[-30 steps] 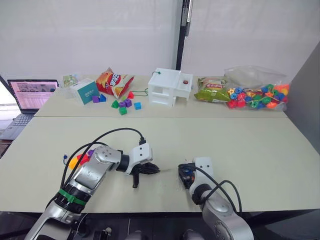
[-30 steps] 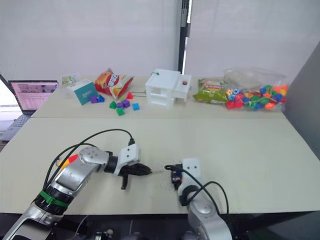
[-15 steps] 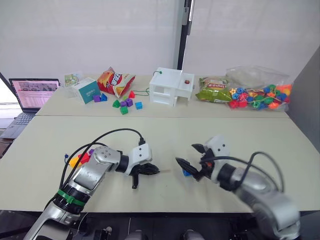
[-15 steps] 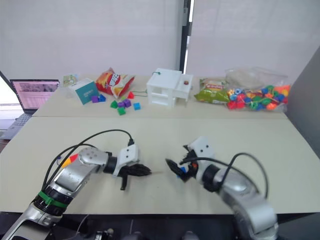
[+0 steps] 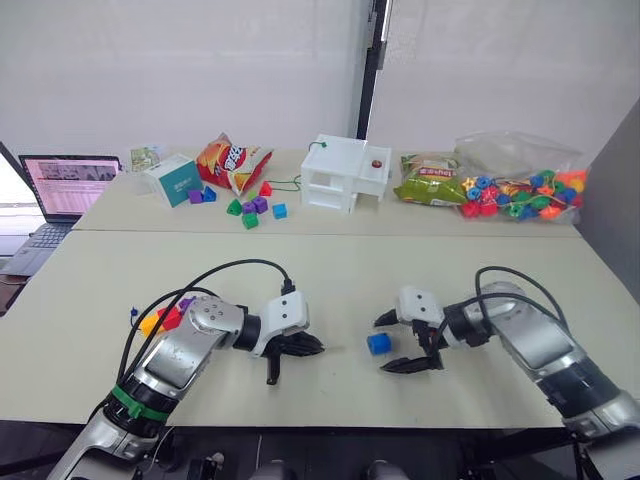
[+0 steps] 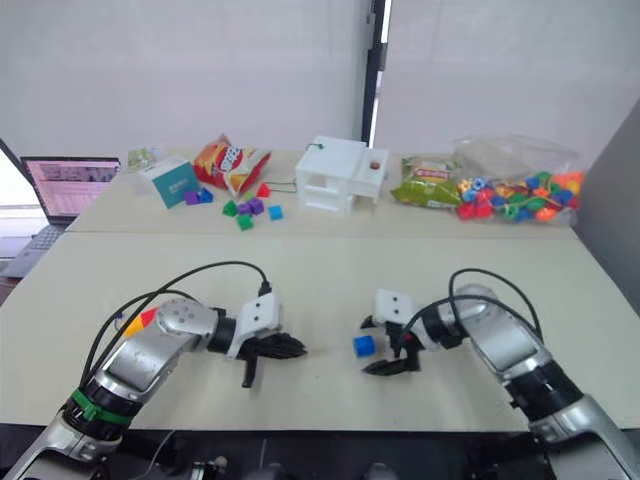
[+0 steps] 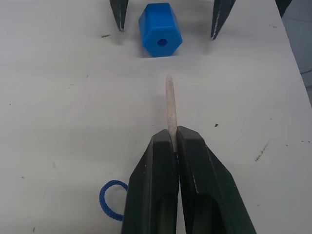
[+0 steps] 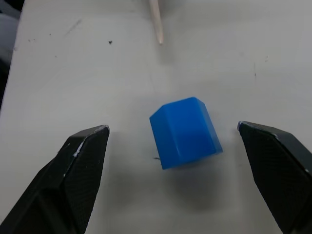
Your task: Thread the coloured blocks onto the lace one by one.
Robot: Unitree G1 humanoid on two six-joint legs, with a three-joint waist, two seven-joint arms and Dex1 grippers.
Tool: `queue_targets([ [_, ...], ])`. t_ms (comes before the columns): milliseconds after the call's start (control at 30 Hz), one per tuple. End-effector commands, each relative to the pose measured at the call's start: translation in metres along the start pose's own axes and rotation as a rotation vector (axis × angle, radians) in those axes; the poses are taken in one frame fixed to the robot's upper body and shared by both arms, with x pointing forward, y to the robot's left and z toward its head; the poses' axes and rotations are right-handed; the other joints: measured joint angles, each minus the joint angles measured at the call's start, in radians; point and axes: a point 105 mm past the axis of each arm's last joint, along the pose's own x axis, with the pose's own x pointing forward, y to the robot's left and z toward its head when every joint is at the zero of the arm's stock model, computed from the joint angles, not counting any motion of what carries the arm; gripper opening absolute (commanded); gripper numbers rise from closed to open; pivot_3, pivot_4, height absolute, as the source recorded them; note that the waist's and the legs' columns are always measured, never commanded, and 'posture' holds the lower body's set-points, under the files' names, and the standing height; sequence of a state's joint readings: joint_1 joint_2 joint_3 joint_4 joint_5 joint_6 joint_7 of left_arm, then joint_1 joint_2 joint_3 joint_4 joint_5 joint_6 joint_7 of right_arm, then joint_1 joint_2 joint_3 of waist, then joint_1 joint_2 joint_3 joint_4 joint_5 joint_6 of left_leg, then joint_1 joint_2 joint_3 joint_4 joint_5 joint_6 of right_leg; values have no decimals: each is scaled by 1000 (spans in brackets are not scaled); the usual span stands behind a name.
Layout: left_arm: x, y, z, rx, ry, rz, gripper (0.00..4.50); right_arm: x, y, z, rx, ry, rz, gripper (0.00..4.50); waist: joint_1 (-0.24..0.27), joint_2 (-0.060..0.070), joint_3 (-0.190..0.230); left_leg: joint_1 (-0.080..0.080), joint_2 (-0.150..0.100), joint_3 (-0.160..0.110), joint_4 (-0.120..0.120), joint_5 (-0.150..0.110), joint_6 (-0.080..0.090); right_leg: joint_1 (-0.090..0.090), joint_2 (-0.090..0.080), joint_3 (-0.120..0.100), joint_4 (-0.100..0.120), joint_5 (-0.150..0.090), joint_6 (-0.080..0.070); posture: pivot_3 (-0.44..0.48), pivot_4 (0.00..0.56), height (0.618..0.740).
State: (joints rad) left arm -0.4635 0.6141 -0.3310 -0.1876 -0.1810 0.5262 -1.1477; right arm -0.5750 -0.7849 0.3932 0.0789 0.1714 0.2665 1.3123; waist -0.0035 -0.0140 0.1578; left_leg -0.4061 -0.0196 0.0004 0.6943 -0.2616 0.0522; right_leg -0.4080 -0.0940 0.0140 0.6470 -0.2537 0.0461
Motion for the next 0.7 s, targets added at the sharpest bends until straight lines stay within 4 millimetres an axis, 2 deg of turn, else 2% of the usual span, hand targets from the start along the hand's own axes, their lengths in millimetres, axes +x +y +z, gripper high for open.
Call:
queue_targets([
  [33,-4,-2,9,24,-18,4,0,-2,-5,0,-63,12,24,4453,2,0,0,0,0,0,0,0,0,0,0,0,0,0,0,0,150,740],
  [167,-3,-4,11,23,-15,2,0,1,-10,-2,-54,-13,10,3261,2,0,0,0,0,0,0,0,0,0,0,0,0,0,0,0,150,740],
  [333,0,-6,13,16,19,11,0,4,-7,-3,-4,-50,-19,1513,4,0,0,1,0,0,0,0,0,0,0,0,0,0,0,0,150,740],
  [367,1,-6,14,13,23,13,0,5,-6,-2,-1,-51,-24,1295,5,0,0,1,0,0,0,0,0,0,0,0,0,0,0,0,150,740],
  [700,10,-2,31,-30,113,39,0,18,19,14,10,-55,-24,1295,10,0,0,0,0,-1,0,0,0,0,0,0,1,0,0,0,150,740],
])
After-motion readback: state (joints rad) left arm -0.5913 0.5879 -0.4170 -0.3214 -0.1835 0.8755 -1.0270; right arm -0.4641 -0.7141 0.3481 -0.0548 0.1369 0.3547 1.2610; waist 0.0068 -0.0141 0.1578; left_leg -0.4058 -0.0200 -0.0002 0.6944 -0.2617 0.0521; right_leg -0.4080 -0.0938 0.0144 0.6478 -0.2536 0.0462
